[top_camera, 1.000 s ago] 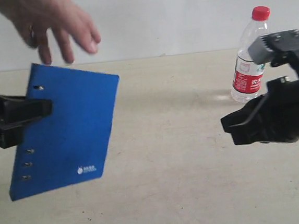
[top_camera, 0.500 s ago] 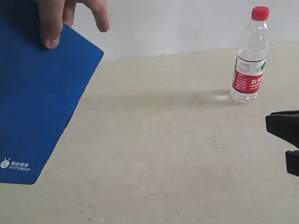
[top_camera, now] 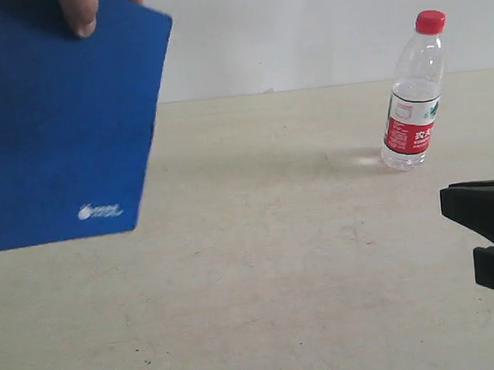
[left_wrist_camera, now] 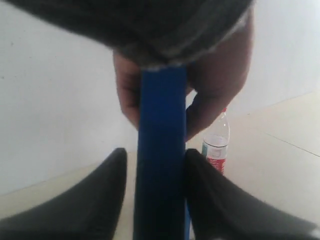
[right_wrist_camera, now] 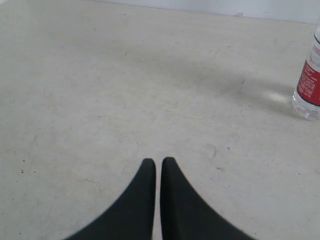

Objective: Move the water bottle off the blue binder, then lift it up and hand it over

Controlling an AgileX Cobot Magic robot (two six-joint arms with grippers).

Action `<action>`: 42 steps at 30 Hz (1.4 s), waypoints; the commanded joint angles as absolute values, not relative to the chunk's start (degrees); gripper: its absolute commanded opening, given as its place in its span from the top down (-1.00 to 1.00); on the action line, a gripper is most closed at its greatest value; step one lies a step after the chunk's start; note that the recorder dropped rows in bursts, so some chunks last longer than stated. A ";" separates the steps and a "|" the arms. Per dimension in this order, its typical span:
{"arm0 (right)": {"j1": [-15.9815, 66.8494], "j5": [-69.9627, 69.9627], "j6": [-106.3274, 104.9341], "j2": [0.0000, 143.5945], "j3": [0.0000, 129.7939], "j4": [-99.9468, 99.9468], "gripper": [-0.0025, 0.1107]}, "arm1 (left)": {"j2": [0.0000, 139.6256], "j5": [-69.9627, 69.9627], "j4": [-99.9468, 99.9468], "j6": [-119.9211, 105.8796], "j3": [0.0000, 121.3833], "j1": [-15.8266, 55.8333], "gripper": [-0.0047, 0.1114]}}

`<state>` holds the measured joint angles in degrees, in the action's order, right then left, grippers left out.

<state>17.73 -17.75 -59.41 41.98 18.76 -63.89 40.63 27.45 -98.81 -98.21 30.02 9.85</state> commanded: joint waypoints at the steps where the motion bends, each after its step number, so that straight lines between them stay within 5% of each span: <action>1: 17.65 -17.33 -59.39 41.81 18.39 -64.19 0.96 | 42.55 26.37 -99.95 -97.36 30.56 9.86 -0.17; 4: 17.65 -17.33 -59.39 41.81 18.39 -64.19 0.96 | 43.25 20.38 -96.08 -97.36 30.28 9.86 -0.15; 8: 17.65 -17.33 -59.50 41.81 18.39 -64.19 0.96 | 50.04 -4.26 -99.95 -97.36 28.27 9.86 0.85; 13: 17.65 -18.32 -59.38 41.81 18.39 -64.19 0.96 | 54.54 -16.94 -92.15 -97.25 33.80 9.86 0.84; 19: 17.65 -19.92 -59.38 39.42 18.49 -64.08 0.96 | 39.40 -16.93 -89.97 -99.53 35.02 9.86 0.84; 28: 17.65 -20.39 -58.56 7.26 24.30 -67.43 0.96 | 8.06 -15.48 -96.53 -110.90 33.34 9.86 0.84; 36: 18.25 -41.53 -55.18 1.30 21.43 -59.96 0.96 | 2.62 -10.47 -99.95 -111.49 27.70 9.97 0.84; 42: 18.25 -14.22 -57.40 1.30 8.01 -63.20 0.96 | 11.76 -10.15 -99.95 -104.80 15.25 9.97 0.84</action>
